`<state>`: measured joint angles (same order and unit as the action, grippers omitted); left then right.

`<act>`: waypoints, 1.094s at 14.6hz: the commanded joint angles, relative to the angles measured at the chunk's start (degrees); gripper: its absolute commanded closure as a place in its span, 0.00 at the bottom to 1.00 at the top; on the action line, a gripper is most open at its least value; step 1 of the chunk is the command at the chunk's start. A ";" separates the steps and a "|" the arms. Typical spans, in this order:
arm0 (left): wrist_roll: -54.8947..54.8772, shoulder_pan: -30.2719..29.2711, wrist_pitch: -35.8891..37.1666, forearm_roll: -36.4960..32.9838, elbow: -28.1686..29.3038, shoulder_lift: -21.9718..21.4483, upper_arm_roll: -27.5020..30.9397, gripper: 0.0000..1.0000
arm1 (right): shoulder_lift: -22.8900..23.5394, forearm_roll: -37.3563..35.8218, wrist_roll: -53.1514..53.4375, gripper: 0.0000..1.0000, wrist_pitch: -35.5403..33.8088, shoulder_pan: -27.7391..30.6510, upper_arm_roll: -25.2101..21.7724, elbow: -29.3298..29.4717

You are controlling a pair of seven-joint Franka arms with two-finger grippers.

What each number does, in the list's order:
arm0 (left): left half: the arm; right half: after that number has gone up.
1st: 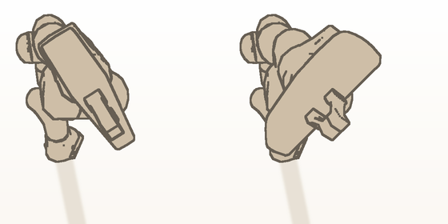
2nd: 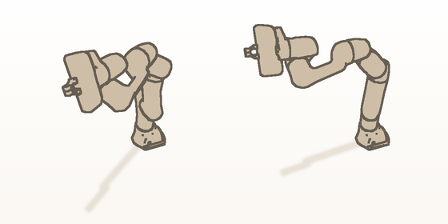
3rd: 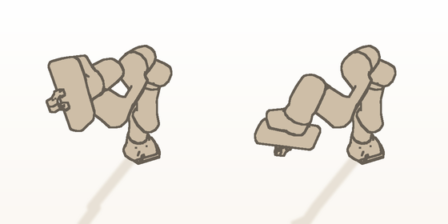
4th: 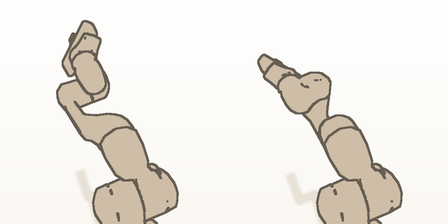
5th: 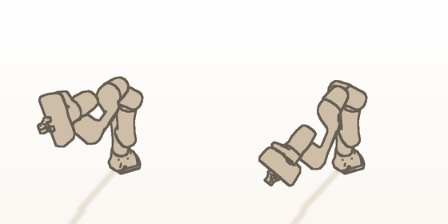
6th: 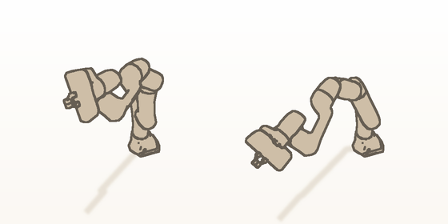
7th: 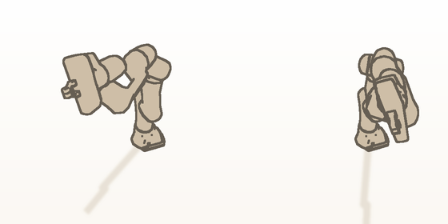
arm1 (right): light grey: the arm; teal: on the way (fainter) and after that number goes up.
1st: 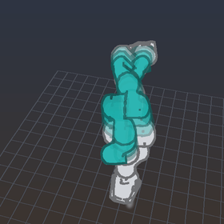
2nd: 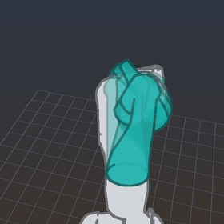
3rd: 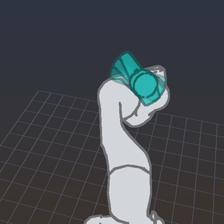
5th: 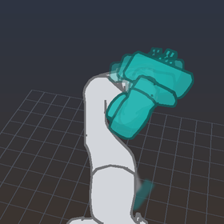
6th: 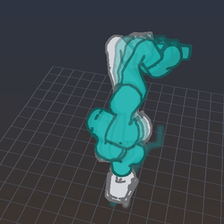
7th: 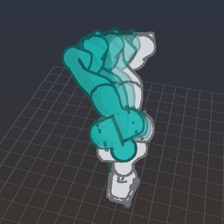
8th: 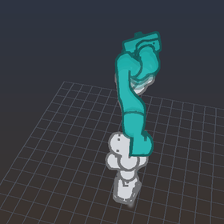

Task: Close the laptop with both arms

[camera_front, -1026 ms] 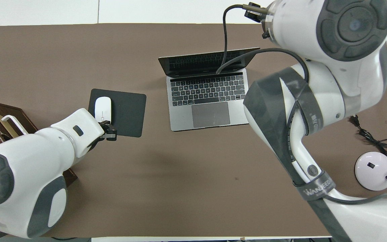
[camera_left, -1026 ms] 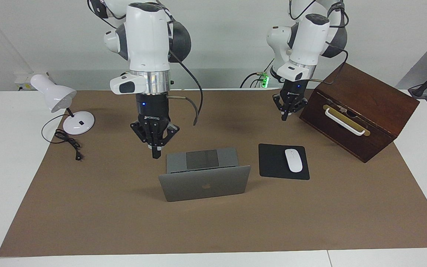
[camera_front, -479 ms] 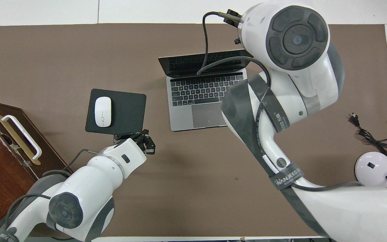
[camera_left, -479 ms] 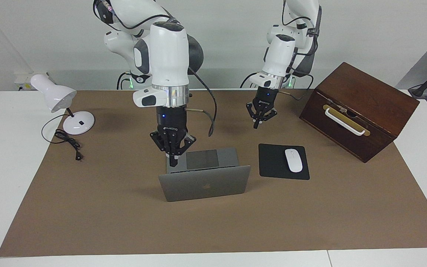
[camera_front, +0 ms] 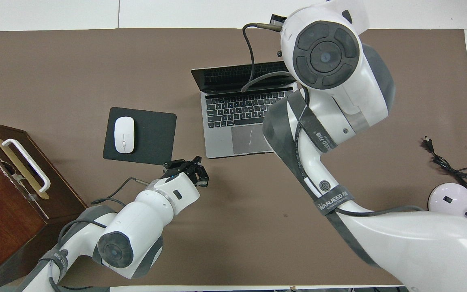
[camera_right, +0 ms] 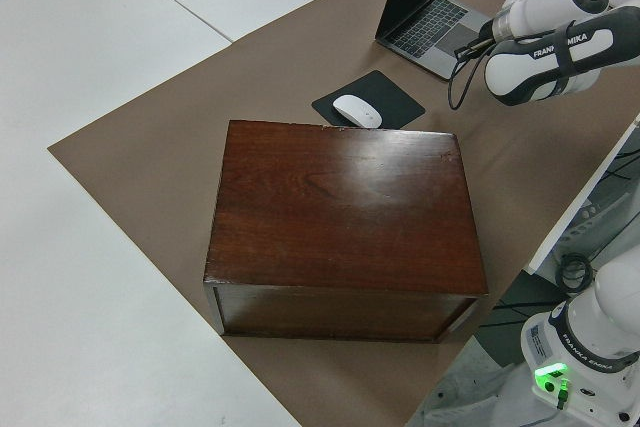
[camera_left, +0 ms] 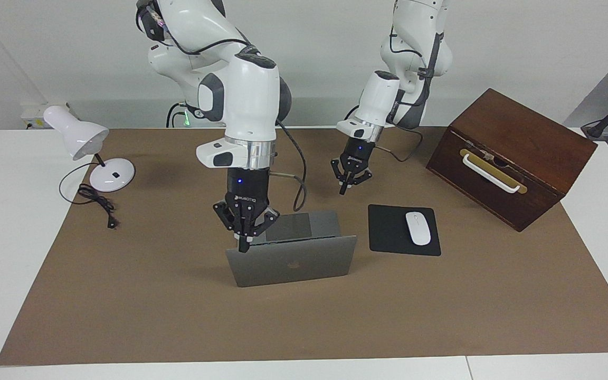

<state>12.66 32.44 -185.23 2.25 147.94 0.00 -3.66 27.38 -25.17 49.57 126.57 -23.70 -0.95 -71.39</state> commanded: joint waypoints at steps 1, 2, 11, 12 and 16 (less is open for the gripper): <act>-1.14 1.83 -7.05 0.47 -0.37 4.73 0.93 1.00 | 2.66 -1.02 -3.17 1.00 -0.10 0.06 0.07 4.41; -2.10 1.93 -8.72 0.47 -0.46 6.13 0.93 1.00 | 3.28 -1.02 -3.43 1.00 -0.18 -0.03 0.07 5.64; -4.93 1.93 -15.33 0.38 -4.05 13.52 0.84 1.00 | 10.76 -1.46 -2.38 1.00 2.09 -2.05 -0.63 13.82; -4.93 1.93 -15.33 0.38 -4.84 14.05 0.84 1.00 | 11.28 -1.46 -1.85 1.00 3.14 -2.23 -0.72 13.82; -4.93 1.93 -15.42 -0.06 -5.73 15.55 0.93 1.00 | 13.13 -2.25 -1.41 1.00 6.75 -2.23 -1.16 13.91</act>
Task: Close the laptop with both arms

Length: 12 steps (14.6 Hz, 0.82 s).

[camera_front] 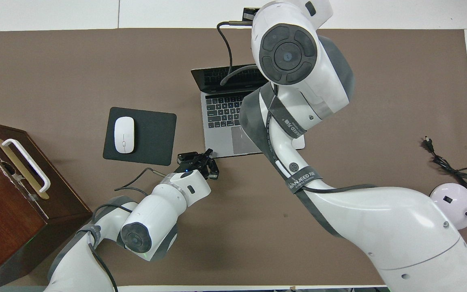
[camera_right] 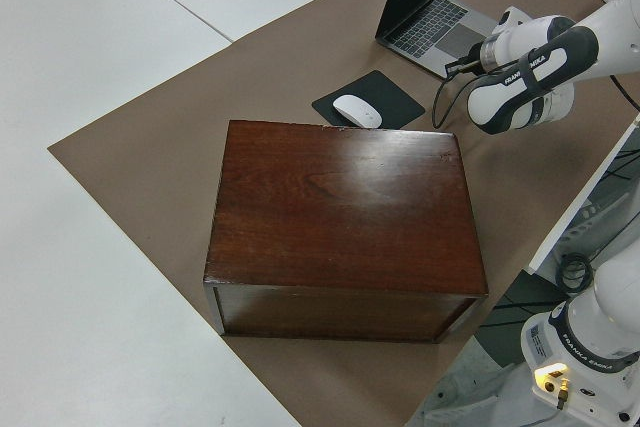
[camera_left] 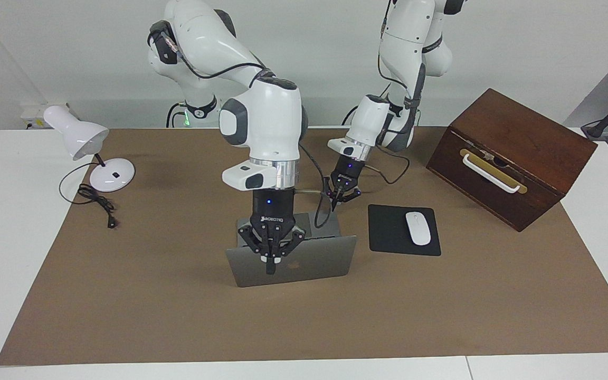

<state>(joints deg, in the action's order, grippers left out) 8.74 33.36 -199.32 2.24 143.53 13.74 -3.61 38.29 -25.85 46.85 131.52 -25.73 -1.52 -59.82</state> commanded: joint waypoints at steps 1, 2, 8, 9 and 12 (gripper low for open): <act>-1.00 1.00 -1.24 -0.04 -1.50 2.52 0.89 1.00 | 2.57 -1.57 1.66 1.00 2.42 -0.20 -0.68 2.43; -1.00 1.00 -1.24 -0.04 -2.20 2.96 0.89 1.00 | 2.93 -1.57 2.01 1.00 2.86 -0.20 -0.68 2.78; -1.09 0.56 -1.33 -1.97 -2.73 4.54 0.98 1.00 | 5.39 -1.66 3.58 1.00 3.92 -1.07 -1.03 4.89; -1.26 0.39 -1.24 -2.15 -2.73 4.63 0.98 1.00 | 5.74 -1.66 4.55 1.00 3.92 -2.30 -2.42 4.89; -3.81 -0.23 -1.24 -2.15 -2.73 4.72 0.98 1.00 | 7.32 -1.66 6.93 1.00 4.97 -4.68 -5.77 4.89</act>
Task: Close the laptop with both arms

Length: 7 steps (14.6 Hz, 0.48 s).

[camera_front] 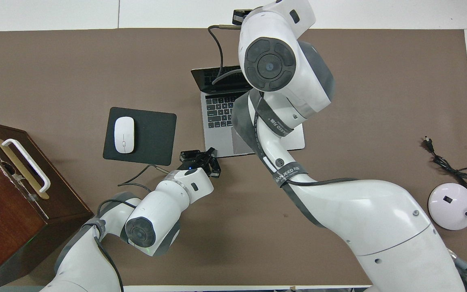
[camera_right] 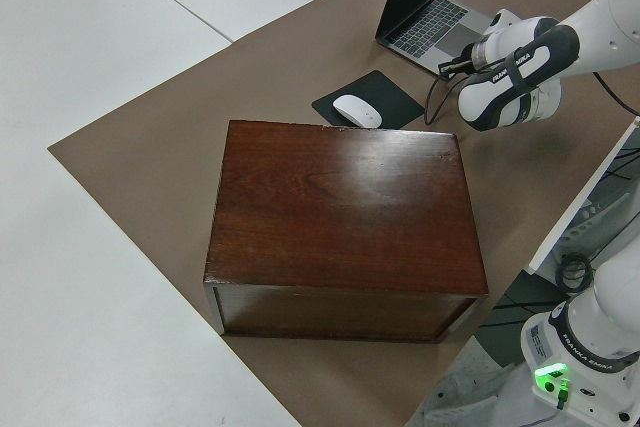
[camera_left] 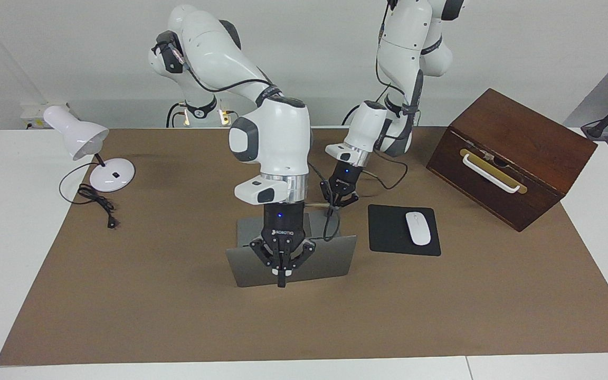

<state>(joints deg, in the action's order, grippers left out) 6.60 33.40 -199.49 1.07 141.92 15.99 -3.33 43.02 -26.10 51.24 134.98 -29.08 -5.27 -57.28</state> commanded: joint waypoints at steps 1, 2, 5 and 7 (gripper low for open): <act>-2.63 -0.26 -1.08 -0.98 -1.12 2.46 0.69 1.00 | 3.12 -1.41 3.16 1.00 1.60 -2.29 -2.90 2.35; -3.69 -0.79 -1.08 -0.98 -1.12 2.46 0.69 1.00 | 3.30 -1.41 3.77 1.00 1.60 -2.73 -3.60 2.35; -6.24 -1.49 -1.08 -0.98 -1.03 2.99 0.69 1.00 | 2.78 -1.24 3.78 1.00 1.42 -2.83 -3.09 2.17; -6.51 -1.58 -1.08 -0.98 -1.12 3.25 0.69 1.00 | 2.51 -0.54 3.34 1.00 0.37 -2.74 -2.91 2.00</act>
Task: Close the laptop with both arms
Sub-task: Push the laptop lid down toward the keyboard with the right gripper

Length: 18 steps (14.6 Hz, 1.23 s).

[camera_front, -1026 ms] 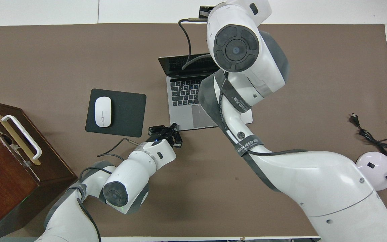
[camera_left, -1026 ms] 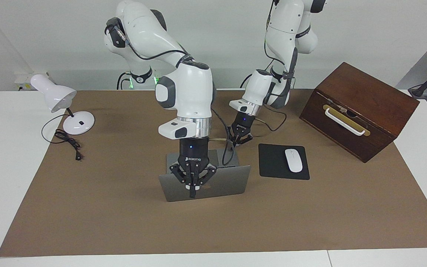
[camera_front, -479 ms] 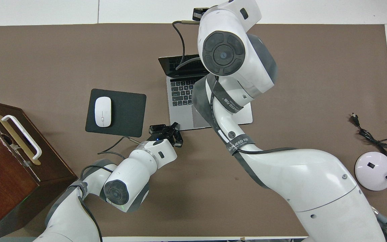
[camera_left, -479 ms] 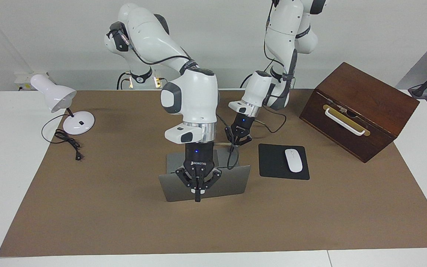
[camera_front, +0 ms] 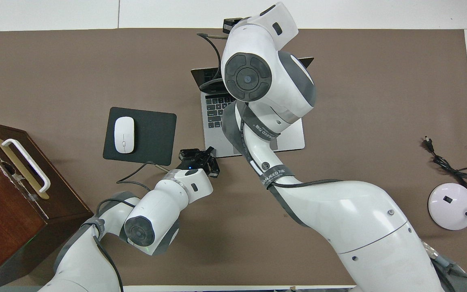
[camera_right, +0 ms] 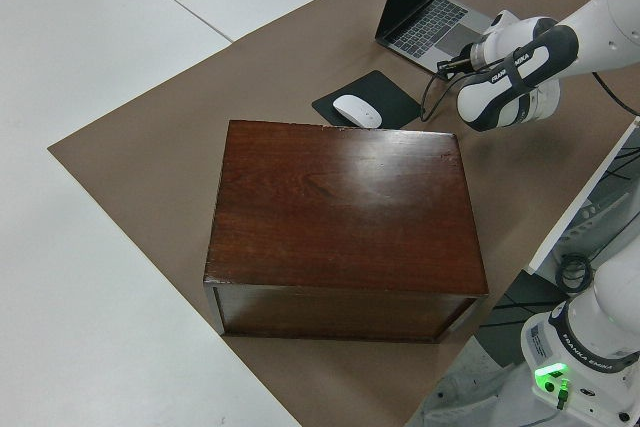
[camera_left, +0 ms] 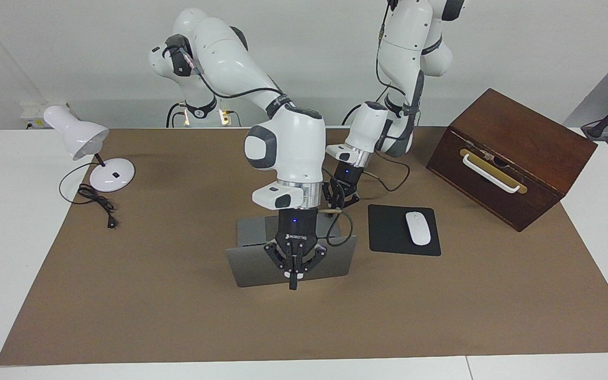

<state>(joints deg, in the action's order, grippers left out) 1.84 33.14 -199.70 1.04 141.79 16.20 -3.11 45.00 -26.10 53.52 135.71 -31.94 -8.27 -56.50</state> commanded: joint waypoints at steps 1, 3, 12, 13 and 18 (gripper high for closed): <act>-2.10 -1.33 -0.87 -0.96 -0.99 3.04 0.56 1.00 | 0.35 0.52 0.98 1.00 -0.88 0.13 0.18 1.04; -2.28 -1.33 -0.87 -0.96 -0.91 3.13 0.56 1.00 | 0.26 3.06 1.06 1.00 -1.32 0.13 0.80 0.86; -2.37 -1.33 -0.87 -0.95 -0.99 4.19 0.56 1.00 | 0.35 5.09 3.53 1.00 -0.27 0.13 0.89 -0.63; -2.37 -1.33 -0.87 -0.96 -0.99 4.19 0.47 1.00 | 0.18 6.84 3.00 1.00 -0.27 0.04 0.89 -0.80; -2.37 -1.33 -0.87 -0.95 -0.99 4.19 0.47 1.00 | -1.40 13.62 0.27 1.00 -1.06 0.04 0.97 -4.49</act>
<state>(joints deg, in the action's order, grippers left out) 0.83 33.11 -200.15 1.03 141.81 16.39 -3.11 45.59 -14.61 55.45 135.02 -31.94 -7.55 -57.86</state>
